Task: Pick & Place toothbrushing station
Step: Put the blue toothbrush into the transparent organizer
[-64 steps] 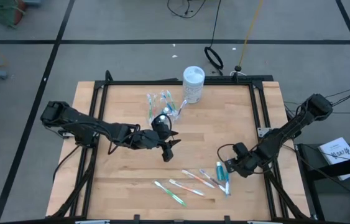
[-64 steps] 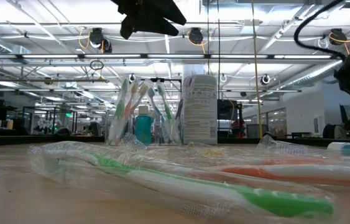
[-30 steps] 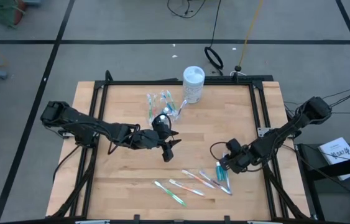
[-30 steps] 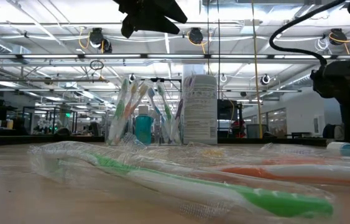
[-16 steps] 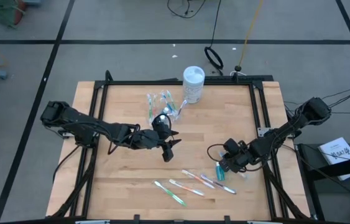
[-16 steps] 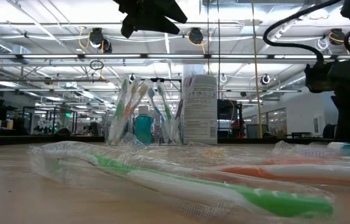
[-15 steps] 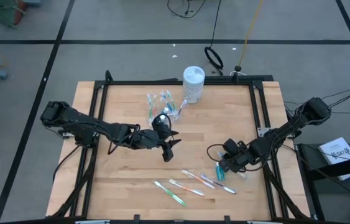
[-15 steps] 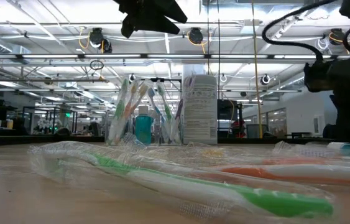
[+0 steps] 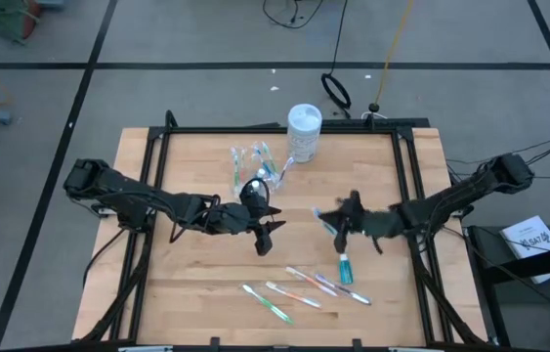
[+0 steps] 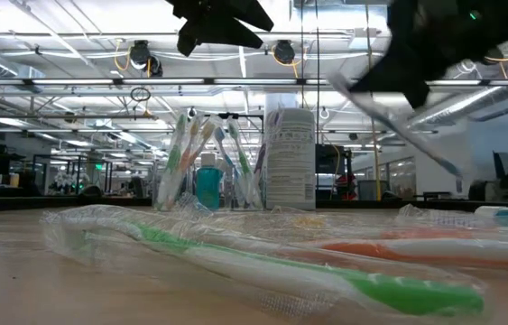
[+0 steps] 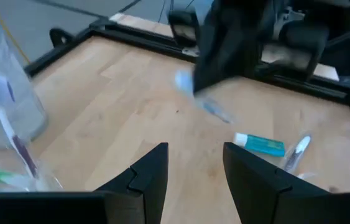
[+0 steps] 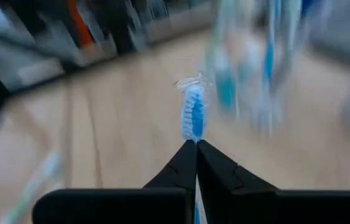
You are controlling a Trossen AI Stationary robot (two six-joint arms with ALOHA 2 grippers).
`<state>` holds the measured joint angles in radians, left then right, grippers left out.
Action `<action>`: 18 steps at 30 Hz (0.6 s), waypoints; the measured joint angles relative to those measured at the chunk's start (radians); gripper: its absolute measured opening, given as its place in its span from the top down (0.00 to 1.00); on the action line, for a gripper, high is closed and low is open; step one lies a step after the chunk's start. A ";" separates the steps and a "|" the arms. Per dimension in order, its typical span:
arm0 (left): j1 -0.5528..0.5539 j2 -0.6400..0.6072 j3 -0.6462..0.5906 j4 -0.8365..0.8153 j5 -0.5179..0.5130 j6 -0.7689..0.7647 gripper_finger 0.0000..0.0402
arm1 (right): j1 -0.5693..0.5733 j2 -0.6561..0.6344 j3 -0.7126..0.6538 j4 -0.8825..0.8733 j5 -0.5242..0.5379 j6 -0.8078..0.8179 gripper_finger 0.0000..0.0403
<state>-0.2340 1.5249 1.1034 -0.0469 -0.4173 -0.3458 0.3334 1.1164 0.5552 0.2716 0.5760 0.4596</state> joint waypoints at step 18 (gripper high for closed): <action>0.046 0.273 0.000 0.647 -0.015 0.108 0.61 | -0.033 -0.039 0.000 0.352 -0.135 -0.386 1.00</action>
<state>-0.1882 1.7978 1.1034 0.6003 -0.4324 -0.2379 0.3004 1.0773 0.5552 0.6233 0.4411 0.0734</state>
